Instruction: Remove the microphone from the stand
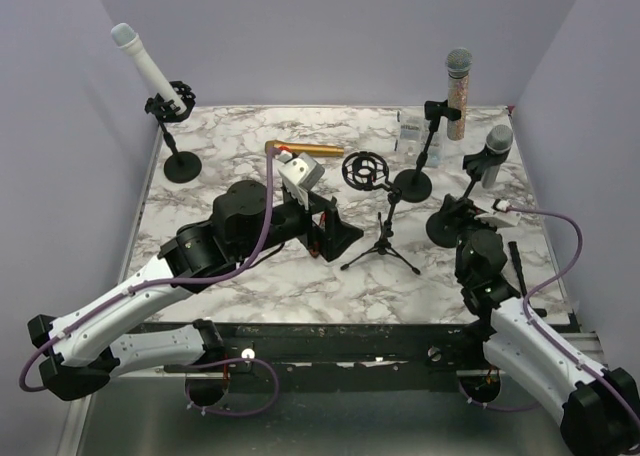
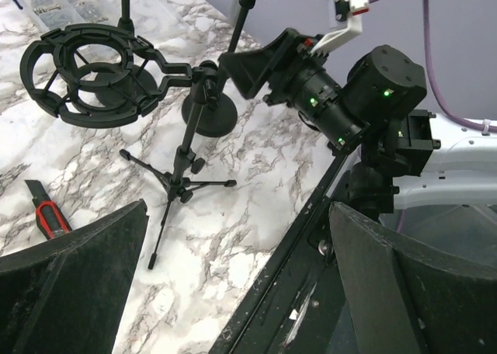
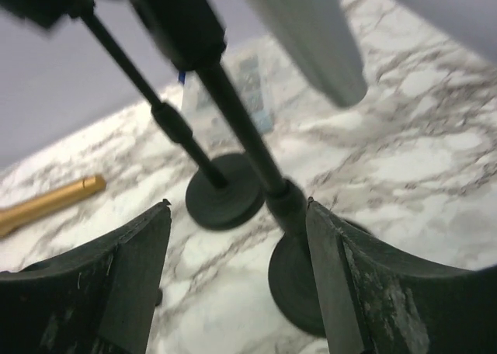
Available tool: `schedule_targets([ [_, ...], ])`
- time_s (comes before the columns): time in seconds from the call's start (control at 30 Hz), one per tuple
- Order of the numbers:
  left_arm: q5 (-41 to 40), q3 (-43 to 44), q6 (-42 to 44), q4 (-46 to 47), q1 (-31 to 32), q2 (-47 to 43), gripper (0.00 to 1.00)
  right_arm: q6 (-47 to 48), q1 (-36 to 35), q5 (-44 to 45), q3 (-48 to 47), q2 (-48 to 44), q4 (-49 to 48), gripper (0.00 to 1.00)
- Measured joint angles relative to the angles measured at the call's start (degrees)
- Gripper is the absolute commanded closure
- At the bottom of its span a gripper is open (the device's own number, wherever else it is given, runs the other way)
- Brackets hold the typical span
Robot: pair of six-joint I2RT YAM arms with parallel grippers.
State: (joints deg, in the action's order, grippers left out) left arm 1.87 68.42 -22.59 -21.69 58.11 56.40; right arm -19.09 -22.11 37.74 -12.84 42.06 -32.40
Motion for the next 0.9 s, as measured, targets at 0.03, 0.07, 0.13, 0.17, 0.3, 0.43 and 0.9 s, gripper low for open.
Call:
schedule_targets([
  [0.03, 0.0, -0.13, -0.07, 0.15, 0.0, -0.11, 0.01, -2.14, 0.0, -1.4, -0.79, -0.52, 4.15, 0.2],
  [0.07, -0.04, -0.48, -0.24, 0.63, 0.0, -0.39, 0.01, -3.65, 0.0, -3.06, -1.53, -1.09, 8.26, 0.19],
  [0.13, -0.13, -1.27, -0.63, 1.07, 0.0, -1.07, 0.01, -7.98, 0.0, -6.6, -2.62, -2.16, 15.41, 0.18],
  [0.17, -0.2, -1.7, -0.79, 1.14, 0.0, -1.49, 0.01, -9.42, 0.0, -9.11, -2.82, -2.73, 18.21, 0.17],
  [0.3, -1.25, -2.78, -1.09, 1.46, 0.0, -2.25, 0.01, -15.43, 0.0, -18.73, -3.15, -3.91, 28.11, 0.16],
  [0.43, -1.53, -2.86, -1.55, 1.64, 0.0, -2.16, 0.01, -18.6, 0.0, -29.31, -4.52, -3.19, 34.67, 0.16],
  [0.9, 7.3, -4.57, -14.34, 7.02, -12.48, 3.72, 0.04, -34.27, 0.04, -61.18, -3.28, -4.79, 25.0, 0.24],
])
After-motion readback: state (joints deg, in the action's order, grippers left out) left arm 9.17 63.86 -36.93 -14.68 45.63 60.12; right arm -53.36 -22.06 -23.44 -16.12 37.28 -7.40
